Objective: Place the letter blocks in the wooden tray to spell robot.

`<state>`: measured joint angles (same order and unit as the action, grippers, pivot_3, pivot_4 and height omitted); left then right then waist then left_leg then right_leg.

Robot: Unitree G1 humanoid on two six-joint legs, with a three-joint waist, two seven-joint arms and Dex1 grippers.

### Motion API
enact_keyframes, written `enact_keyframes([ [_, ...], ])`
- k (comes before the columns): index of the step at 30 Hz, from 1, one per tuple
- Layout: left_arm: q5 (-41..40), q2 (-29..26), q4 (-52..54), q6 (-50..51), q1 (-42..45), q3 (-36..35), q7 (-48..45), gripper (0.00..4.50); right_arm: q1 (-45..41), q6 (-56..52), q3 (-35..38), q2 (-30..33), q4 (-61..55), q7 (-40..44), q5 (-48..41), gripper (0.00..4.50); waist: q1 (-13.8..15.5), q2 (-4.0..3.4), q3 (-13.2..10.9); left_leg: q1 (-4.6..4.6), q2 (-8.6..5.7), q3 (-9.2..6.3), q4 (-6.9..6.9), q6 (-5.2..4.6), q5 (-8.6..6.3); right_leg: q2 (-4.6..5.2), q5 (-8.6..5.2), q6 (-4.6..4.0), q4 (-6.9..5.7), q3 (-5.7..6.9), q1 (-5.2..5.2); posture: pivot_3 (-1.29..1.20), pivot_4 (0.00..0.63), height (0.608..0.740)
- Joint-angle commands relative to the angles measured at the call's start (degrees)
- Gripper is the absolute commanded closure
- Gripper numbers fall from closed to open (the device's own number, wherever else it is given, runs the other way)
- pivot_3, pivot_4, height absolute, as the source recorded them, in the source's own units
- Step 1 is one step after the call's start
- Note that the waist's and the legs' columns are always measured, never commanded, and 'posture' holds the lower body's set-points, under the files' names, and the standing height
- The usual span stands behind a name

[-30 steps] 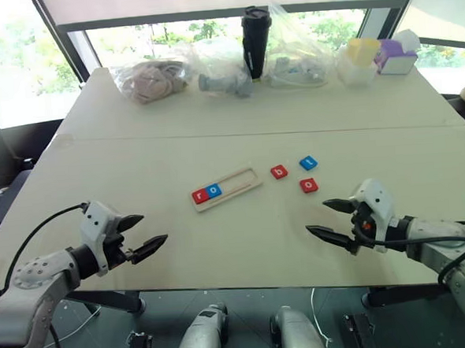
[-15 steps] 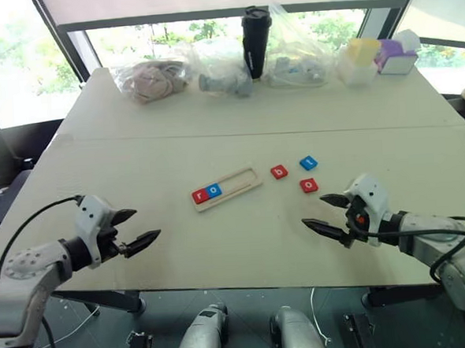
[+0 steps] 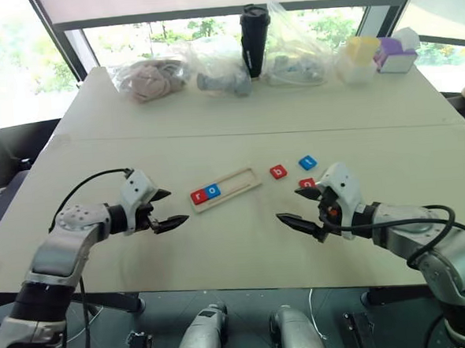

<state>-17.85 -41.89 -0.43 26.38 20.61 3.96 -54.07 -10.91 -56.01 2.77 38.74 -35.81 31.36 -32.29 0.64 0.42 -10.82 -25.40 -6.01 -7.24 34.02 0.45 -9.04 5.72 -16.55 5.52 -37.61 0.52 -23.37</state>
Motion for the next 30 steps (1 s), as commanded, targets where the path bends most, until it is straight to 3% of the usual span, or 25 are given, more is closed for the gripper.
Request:
enact_keyframes([
  [1, 4.38, 2.01, -4.25, -3.86, 4.83, 2.91, 0.64, 0.00, -0.84, -1.74, -0.77, -1.17, -5.34, -2.04, -1.62, 0.35, 0.20, 0.00, 0.00, 0.01, -0.01, -0.01, 0.06, 0.00, 0.00, 0.00, 0.01, 0.01, 0.00, 0.00, 0.06, 0.00, 0.150, 0.740],
  [15, 10.53, 7.86, -15.37, -10.90, 11.85, 8.08, -3.15, 0.00, 1.49, -2.90, -4.15, -1.09, -9.12, -4.19, -1.43, 0.35, 0.07, 0.02, 0.02, 0.03, -0.03, -0.01, 0.17, -0.03, 0.02, -0.03, 0.14, 0.23, 0.04, 0.00, 0.14, 0.00, 0.150, 0.740],
  [22, 11.89, 10.24, -14.54, -11.36, 11.41, 9.07, -3.53, 0.00, 2.05, -2.22, -4.43, -1.21, -9.09, -5.10, -0.90, 0.35, 0.06, 0.03, 0.05, 0.07, -0.04, -0.01, 0.22, -0.04, 0.02, -0.02, 0.17, 0.26, 0.04, 0.00, 0.23, 0.00, 0.150, 0.740],
  [30, 12.83, 9.30, -12.39, -10.81, 10.11, 8.60, -3.70, 0.00, 2.19, -1.45, -4.75, -0.89, -8.42, -4.98, -0.02, 0.35, 0.01, 0.04, 0.05, 0.06, -0.03, -0.03, 0.22, -0.04, 0.03, -0.04, 0.18, 0.29, 0.04, 0.00, 0.21, 0.00, 0.150, 0.740],
])
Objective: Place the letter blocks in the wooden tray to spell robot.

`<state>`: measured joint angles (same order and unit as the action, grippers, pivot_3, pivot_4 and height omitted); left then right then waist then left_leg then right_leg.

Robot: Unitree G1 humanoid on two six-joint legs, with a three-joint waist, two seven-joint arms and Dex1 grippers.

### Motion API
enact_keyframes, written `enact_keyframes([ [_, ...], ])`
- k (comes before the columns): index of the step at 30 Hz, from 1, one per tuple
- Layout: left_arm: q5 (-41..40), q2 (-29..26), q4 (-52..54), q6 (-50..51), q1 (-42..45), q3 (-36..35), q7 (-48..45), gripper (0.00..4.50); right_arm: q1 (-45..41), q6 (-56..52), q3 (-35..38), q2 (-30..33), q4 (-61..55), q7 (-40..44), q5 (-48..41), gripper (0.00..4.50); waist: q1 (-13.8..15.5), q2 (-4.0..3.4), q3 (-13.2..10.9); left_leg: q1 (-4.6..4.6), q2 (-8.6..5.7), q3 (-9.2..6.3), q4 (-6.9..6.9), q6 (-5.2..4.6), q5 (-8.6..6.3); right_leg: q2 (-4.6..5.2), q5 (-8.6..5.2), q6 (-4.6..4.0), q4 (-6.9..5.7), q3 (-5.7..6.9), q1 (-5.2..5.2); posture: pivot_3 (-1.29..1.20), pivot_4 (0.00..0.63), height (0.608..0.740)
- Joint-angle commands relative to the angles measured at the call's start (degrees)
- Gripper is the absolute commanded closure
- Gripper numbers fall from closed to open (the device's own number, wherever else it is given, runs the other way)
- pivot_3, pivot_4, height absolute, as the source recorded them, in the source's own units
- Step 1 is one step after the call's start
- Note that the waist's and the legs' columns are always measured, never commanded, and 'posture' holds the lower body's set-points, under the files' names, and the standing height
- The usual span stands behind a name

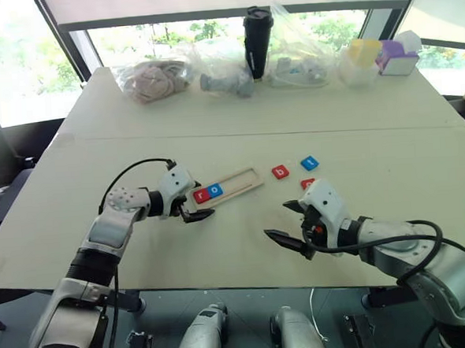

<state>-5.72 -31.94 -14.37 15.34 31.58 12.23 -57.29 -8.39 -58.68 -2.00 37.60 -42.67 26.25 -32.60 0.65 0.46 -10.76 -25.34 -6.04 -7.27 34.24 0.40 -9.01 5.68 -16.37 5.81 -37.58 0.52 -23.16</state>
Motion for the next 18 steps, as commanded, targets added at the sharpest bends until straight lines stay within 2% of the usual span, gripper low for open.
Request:
enact_keyframes([
  [1, 1.19, -0.71, 1.50, 0.02, -1.03, 0.71, -0.39, 0.00, -0.48, 1.31, -0.09, 0.22, -1.40, 0.19, 0.37, 0.35, 0.00, 0.00, 0.00, 0.00, 0.00, 0.00, 0.00, 0.00, 0.00, 0.00, 0.00, 0.00, 0.00, 0.00, 0.00, 0.00, 0.150, 0.740],
  [7, 1.92, 0.04, 0.21, -0.57, -1.83, 1.24, 0.09, 0.00, -1.25, 1.67, -0.03, 0.86, -0.94, 0.88, 0.82, 0.35, 0.00, 0.00, 0.00, 0.01, 0.01, 0.00, 0.00, 0.00, 0.00, -0.01, 0.00, 0.00, 0.00, 0.00, 0.01, 0.00, 0.150, 0.740],
  [11, 2.25, 0.55, -1.97, -1.37, -0.87, 1.04, 0.28, 1.26, -1.72, 1.12, 1.13, 1.78, -1.28, 1.55, 0.36, 0.31, 0.10, 0.01, 0.01, 0.01, 0.00, 0.00, 0.00, 0.00, 0.00, 0.00, 0.00, 0.01, 0.00, 0.00, 0.03, 0.00, 0.150, 0.740],
  [18, 3.12, -0.41, -7.46, -4.99, 2.77, 1.33, -2.10, 1.34, -2.63, -1.34, 6.37, 4.24, -2.50, 2.69, -3.08, 0.31, 0.04, 0.00, 0.02, 0.11, 0.01, 0.00, 0.02, -0.11, 0.08, -0.02, 0.15, -0.08, 0.00, 0.00, 0.12, 0.00, 0.150, 0.740],
])
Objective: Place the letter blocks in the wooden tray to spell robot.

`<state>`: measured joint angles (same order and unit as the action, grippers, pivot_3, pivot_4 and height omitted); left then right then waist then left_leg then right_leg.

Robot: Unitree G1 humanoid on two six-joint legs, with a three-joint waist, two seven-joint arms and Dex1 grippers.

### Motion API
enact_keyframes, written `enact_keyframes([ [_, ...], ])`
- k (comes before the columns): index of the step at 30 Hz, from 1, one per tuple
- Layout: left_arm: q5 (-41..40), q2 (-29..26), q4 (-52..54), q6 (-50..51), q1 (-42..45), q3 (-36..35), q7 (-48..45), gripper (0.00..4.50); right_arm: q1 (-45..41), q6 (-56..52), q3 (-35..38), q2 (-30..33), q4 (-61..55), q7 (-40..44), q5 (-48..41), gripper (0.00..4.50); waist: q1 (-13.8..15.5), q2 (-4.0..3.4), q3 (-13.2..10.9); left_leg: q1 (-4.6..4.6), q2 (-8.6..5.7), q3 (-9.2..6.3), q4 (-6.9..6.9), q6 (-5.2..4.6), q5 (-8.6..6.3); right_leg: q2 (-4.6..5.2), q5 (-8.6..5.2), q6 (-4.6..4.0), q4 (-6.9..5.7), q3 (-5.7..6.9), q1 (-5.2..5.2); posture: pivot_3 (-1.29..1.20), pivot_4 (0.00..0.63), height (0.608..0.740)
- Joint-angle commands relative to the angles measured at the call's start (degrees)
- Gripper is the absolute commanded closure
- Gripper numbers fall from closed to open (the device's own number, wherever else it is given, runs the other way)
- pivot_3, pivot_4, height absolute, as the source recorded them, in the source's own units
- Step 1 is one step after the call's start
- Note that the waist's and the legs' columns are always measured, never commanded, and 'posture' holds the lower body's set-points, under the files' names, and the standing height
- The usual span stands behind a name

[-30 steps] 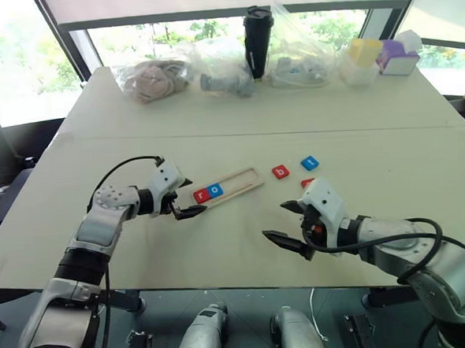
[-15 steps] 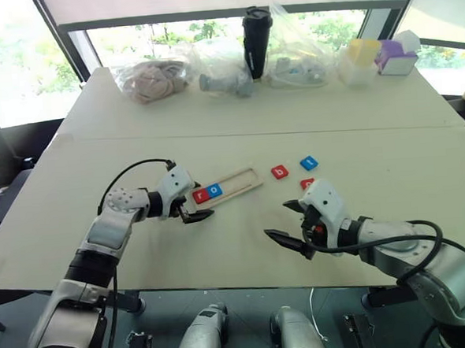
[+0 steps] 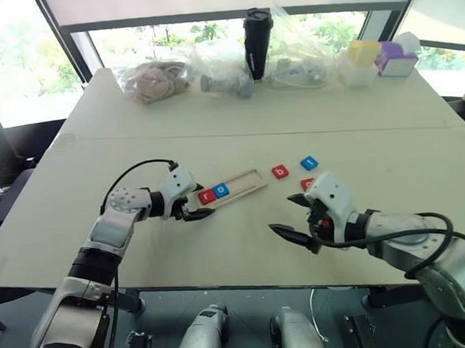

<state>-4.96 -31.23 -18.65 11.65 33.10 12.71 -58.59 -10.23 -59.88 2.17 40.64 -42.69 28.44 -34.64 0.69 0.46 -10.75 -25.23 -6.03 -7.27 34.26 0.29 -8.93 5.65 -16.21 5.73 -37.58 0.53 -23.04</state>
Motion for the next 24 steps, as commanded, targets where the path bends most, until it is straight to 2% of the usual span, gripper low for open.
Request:
enact_keyframes([
  [1, 2.47, -1.24, -3.87, -1.95, 1.74, 1.00, -1.36, 1.34, -0.77, -0.12, 2.37, 1.51, -2.46, 0.53, -1.09, 0.31, 0.00, 0.00, 0.00, 0.00, 0.00, 0.00, 0.00, -0.01, 0.01, 0.00, 0.02, -0.01, 0.00, 0.00, 0.00, 0.00, 0.150, 0.740],
  [12, 1.27, -4.65, -6.32, -14.82, 5.29, 3.71, -19.69, 1.34, 2.67, 1.35, 4.66, 3.86, -1.19, 0.98, -0.32, 0.31, 0.04, 0.01, 0.00, -0.17, -0.02, 0.02, -0.03, -0.03, 0.03, 0.04, 0.07, 0.03, 0.04, -0.01, -0.17, 0.00, 0.150, 0.740],
  [23, 4.29, -3.97, -13.30, -20.99, 7.75, 4.64, -21.00, 1.34, 4.99, 2.31, 4.59, 2.78, -0.72, 0.13, 0.22, 0.31, -0.11, 0.02, -0.01, -0.14, -0.01, 0.02, -0.02, -0.04, 0.04, 0.01, 0.06, 0.02, 0.04, -0.01, -0.15, 0.00, 0.150, 0.740],
  [24, 4.64, -4.14, -13.45, -20.70, 7.62, 4.94, -21.28, 0.85, 5.05, 2.35, 4.53, 2.78, -0.68, 0.14, 0.19, 0.31, -0.10, 0.02, -0.01, -0.14, -0.01, 0.02, -0.02, -0.04, 0.04, 0.01, 0.06, 0.03, 0.04, -0.01, -0.15, 0.00, 0.150, 0.740],
])
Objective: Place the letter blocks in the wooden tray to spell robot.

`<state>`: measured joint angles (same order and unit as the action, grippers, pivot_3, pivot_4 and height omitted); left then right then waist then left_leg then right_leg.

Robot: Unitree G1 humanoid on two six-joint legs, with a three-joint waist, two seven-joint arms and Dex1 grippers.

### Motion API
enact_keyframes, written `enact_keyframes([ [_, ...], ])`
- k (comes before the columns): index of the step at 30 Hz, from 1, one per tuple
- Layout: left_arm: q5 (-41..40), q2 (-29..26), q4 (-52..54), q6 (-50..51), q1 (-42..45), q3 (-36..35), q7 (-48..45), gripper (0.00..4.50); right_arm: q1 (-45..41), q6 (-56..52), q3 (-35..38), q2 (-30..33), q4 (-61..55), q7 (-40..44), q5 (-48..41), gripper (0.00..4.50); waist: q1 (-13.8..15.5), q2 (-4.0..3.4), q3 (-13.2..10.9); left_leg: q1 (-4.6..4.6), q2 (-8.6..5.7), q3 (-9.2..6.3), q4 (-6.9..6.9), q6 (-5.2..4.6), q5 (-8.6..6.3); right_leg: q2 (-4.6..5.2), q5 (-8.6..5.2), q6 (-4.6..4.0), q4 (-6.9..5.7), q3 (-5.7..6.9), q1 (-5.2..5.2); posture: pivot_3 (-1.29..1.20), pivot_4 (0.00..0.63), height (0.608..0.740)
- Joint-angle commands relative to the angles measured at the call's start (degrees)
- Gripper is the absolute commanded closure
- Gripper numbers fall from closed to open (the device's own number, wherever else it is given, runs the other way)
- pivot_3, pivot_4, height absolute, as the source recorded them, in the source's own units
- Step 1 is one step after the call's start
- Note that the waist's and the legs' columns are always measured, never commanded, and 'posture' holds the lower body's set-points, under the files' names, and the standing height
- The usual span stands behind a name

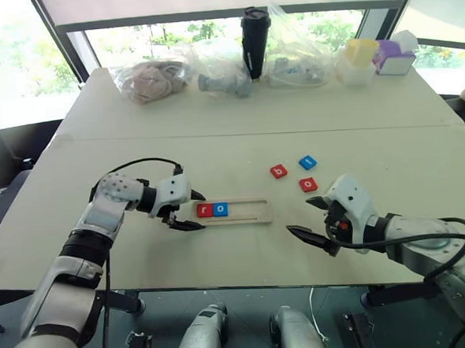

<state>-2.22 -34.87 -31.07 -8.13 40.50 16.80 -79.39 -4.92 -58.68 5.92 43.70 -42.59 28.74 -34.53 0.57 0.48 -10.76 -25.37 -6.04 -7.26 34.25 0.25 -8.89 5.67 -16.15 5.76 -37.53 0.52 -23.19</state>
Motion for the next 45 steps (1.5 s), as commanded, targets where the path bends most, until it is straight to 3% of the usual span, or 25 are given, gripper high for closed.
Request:
enact_keyframes([
  [1, 2.13, -0.62, -1.12, -0.70, 0.15, 1.06, -0.69, 0.30, -0.22, 1.18, 0.76, -0.27, -0.76, -0.16, 0.05, 0.31, 0.02, 0.00, 0.00, 0.00, 0.00, 0.00, 0.00, 0.00, 0.00, 0.00, 0.00, 0.00, 0.00, 0.00, 0.00, 0.00, 0.150, 0.740],
  [2, 2.21, -0.69, -1.28, -0.78, 0.09, 1.07, -0.76, 0.07, -0.22, 1.25, 0.70, -0.21, -0.64, -0.10, 0.06, 0.31, 0.02, 0.00, 0.00, 0.00, 0.00, 0.00, 0.00, 0.00, 0.00, 0.00, 0.00, 0.01, 0.00, 0.00, 0.01, 0.00, 0.150, 0.740],
  [8, 2.24, -1.01, -1.55, -1.55, 0.29, -0.82, 2.24, 0.07, -0.55, 2.06, 0.66, 0.32, 0.92, 0.90, 0.30, 0.31, 0.00, 0.00, 0.00, 0.03, 0.00, 0.00, 0.00, 0.00, 0.00, -0.02, 0.00, 0.01, 0.00, 0.00, 0.03, 0.00, 0.150, 0.740],
  [14, -7.66, -6.42, 12.27, 15.30, -3.25, -6.95, -1.62, 0.07, -5.90, 4.73, 2.15, -4.59, 7.71, -0.22, -0.40, 0.31, -1.33, 0.01, -0.02, 0.02, 0.06, -0.01, 0.02, -0.01, 0.01, -0.08, 0.02, 0.02, -0.03, -0.01, 0.00, 0.00, 0.150, 0.740],
  [19, -17.97, -13.61, 28.81, 33.16, -11.91, -16.25, 0.69, 0.07, -18.05, 7.80, -5.81, -10.34, 23.60, -4.76, 8.25, 0.31, -2.84, -0.02, -0.02, 0.04, 0.09, 0.02, 0.00, 0.00, 0.01, -0.09, 0.02, 0.02, -0.08, -0.06, -0.05, 0.00, 0.150, 0.740],
  [25, -23.24, -12.35, 41.87, 43.39, -20.38, -24.00, 12.48, 0.07, -29.37, 6.90, -10.52, -18.78, 39.64, -8.55, 13.67, 0.31, -2.63, -0.04, -0.03, 0.07, 0.08, 0.00, -0.04, 0.05, 0.04, -0.10, 0.03, 0.02, -0.18, -0.08, -0.10, 0.00, 0.150, 0.740],
  [30, -26.59, -9.56, 49.39, 47.98, -25.33, -27.54, 20.65, 0.07, -33.98, 8.92, -12.97, -21.10, 46.97, -7.44, 17.24, 0.31, -2.02, -0.04, -0.03, 0.06, 0.03, 0.03, -0.06, 0.06, 0.04, -0.10, 0.04, 0.04, -0.27, -0.13, -0.16, 0.00, 0.150, 0.740],
  [38, -27.27, -7.93, 55.62, 49.61, -29.43, -26.66, 27.43, 0.07, -39.31, 10.02, -14.08, -23.56, 56.74, -7.01, 21.43, 0.31, -1.34, -0.04, -0.03, 0.13, 0.05, 0.13, -0.06, 0.17, 0.10, -0.11, 0.03, 0.01, -0.47, -0.22, -0.23, 0.00, 0.150, 0.740],
  [41, -27.08, -8.12, 56.27, 49.59, -29.80, -26.41, 28.35, 0.00, -39.69, 10.23, -14.22, -24.20, 58.11, -7.17, 22.79, 1.22, -1.48, -0.04, -0.03, 0.14, 0.05, 0.17, -0.06, 0.19, 0.11, -0.11, 0.04, 0.01, -0.47, -0.25, -0.23, 0.00, 0.150, 0.740],
  [45, -27.37, -8.60, 56.49, 49.29, -29.43, -27.13, 29.21, 0.00, -39.67, 9.71, -13.86, -25.04, 57.90, -7.91, 24.18, 3.30, -1.57, -0.04, -0.03, 0.14, 0.05, 0.17, -0.08, 0.19, 0.11, -0.12, 0.04, 0.01, -0.47, -0.24, -0.25, 0.00, 0.150, 0.740],
])
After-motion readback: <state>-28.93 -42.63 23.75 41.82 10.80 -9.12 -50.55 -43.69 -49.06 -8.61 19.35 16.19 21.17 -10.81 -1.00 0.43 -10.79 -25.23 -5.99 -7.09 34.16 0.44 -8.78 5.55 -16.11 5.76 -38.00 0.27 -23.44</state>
